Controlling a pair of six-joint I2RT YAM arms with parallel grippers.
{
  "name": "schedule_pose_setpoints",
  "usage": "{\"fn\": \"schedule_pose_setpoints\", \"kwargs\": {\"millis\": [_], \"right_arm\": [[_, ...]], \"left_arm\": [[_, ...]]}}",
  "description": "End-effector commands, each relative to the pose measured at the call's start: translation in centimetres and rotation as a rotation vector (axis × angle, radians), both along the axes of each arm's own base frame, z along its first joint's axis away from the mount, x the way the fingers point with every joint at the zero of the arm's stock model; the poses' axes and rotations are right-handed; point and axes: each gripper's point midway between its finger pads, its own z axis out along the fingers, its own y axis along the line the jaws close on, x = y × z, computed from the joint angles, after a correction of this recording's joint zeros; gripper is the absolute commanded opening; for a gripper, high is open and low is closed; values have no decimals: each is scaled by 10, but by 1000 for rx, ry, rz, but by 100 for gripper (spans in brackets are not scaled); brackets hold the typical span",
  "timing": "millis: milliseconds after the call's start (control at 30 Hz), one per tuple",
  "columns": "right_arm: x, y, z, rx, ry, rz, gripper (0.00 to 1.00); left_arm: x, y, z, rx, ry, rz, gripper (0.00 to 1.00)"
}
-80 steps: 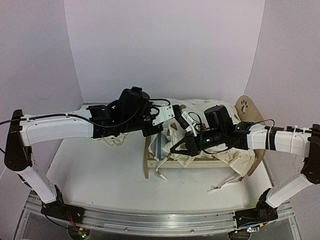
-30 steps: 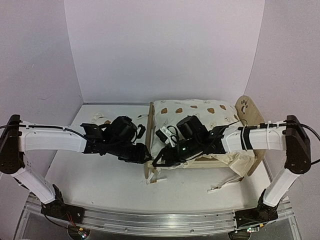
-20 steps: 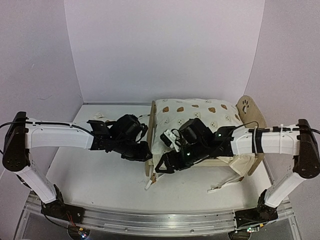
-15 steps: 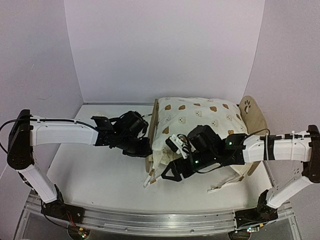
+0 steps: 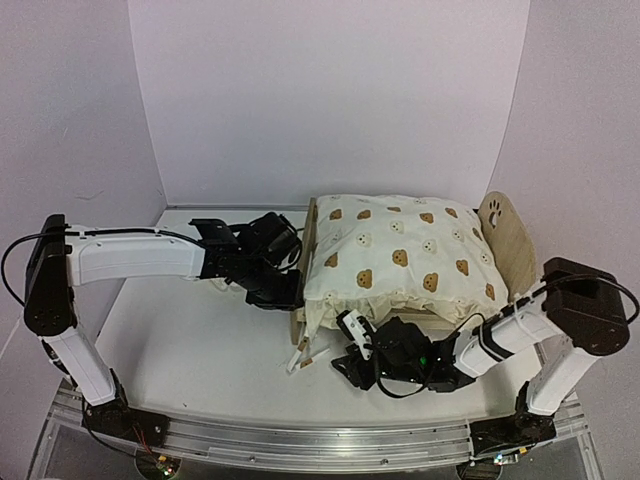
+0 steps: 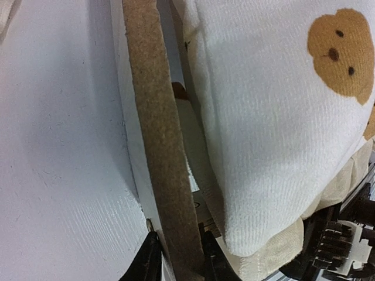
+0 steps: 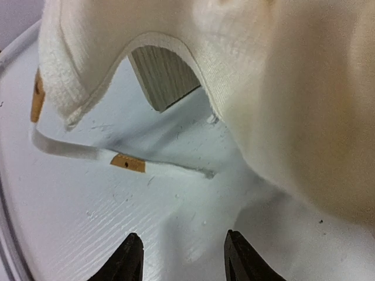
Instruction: Set up the pet bed
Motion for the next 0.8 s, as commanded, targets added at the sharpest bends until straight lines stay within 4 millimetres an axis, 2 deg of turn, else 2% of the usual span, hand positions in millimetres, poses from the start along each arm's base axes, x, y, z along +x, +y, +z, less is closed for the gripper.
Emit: {"fn": "schedule_pose_setpoints", "kwargs": {"millis": [0,133,400,567,700,767], "right_arm": [[36,26,52,175,-258,-110,50],[47,33,41,129,-316,-155,52],[63,56,22,87,-356,-191,55],[79,64,9,17,-408,-240,65],[88,63,-2,-35,-420,-291,63],[93,60,-7,-68,-433,-319,59]], "left_arm": [[10,-27,99,-232,-129,-29,0],[13,-22,123,-259,-188,-17,0],[13,-16,150,-295,-240,-15,0],[17,-14,150,-278,-265,-8,0],[21,-11,142,-246,-276,1,0],[21,-11,140,-243,-275,3,0]]}}
